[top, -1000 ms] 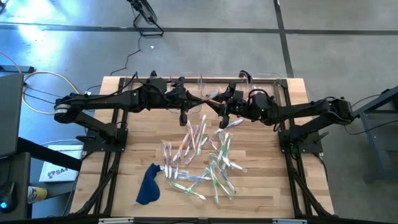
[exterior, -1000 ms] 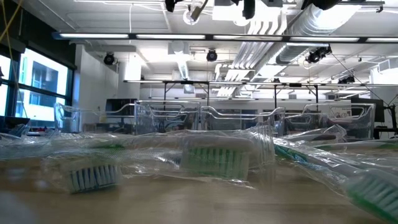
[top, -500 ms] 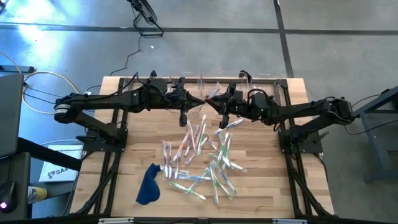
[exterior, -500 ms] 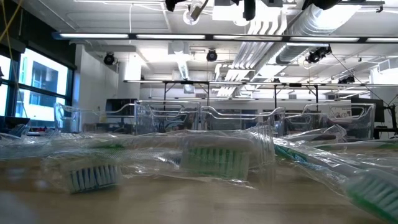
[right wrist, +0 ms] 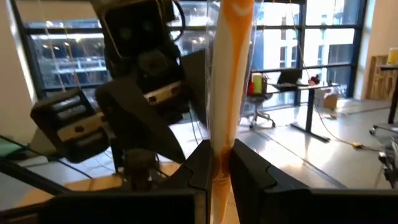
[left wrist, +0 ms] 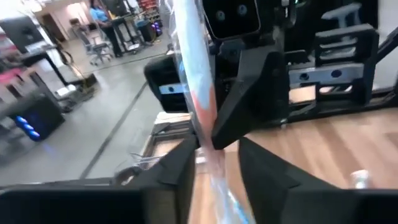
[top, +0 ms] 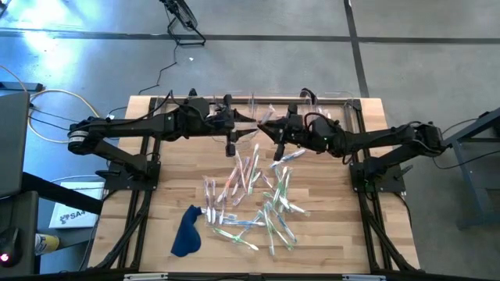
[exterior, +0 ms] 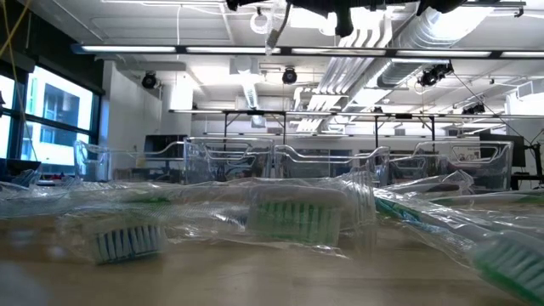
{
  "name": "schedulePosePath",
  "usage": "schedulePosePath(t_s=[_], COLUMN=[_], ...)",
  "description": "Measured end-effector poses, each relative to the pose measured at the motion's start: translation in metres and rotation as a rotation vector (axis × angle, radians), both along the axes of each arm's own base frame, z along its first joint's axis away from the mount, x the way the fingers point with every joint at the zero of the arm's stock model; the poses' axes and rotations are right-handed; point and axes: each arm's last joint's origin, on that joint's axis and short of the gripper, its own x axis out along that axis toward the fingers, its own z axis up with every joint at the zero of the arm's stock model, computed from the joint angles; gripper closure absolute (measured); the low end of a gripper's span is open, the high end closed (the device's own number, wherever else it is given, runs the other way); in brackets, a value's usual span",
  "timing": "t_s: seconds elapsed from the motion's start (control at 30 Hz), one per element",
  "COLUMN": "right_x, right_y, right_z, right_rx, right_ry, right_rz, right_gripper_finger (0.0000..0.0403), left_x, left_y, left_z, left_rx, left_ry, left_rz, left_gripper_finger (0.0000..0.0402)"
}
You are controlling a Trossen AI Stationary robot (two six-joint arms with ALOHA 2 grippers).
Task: Pick & Place Toothbrushes
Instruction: Put the orange toothbrush into the middle right transparent bin
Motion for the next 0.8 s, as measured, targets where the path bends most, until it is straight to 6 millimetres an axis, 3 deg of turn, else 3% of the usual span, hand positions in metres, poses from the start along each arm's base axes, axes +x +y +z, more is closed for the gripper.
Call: schedulePosePath(t_s=[0.17, 0.4, 0.57, 0.8], right_x=[-0.003, -0.011, -0.013, -0.009], right_y=[-0.001, -0.005, -0.019, -0.048], right_z=[-0.004, -0.003, -0.005, 0.013], right_rx=[0.018, 0.028, 0.082, 0.075], right_ry=[0.064, 0.122, 0.200, 0.440], right_rz=[-0.048, -0.122, -0.181, -0.275], right_gripper_finger=[0.0375, 0.0375, 0.0375, 0.0375], left_x=[-0.017, -0.051, -0.066, -0.071], left_y=[-0.002, -0.007, -0.008, -0.007], left_z=[0.015, 0.040, 0.041, 0.039], left_rx=[0.135, 0.229, 0.221, 0.215], left_ry=[-0.026, -0.093, -0.044, -0.008], left_rz=[-0.005, 0.019, 0.061, 0.101], left_gripper_finger=[0.0222, 0.0215, 0.0215, 0.0215])
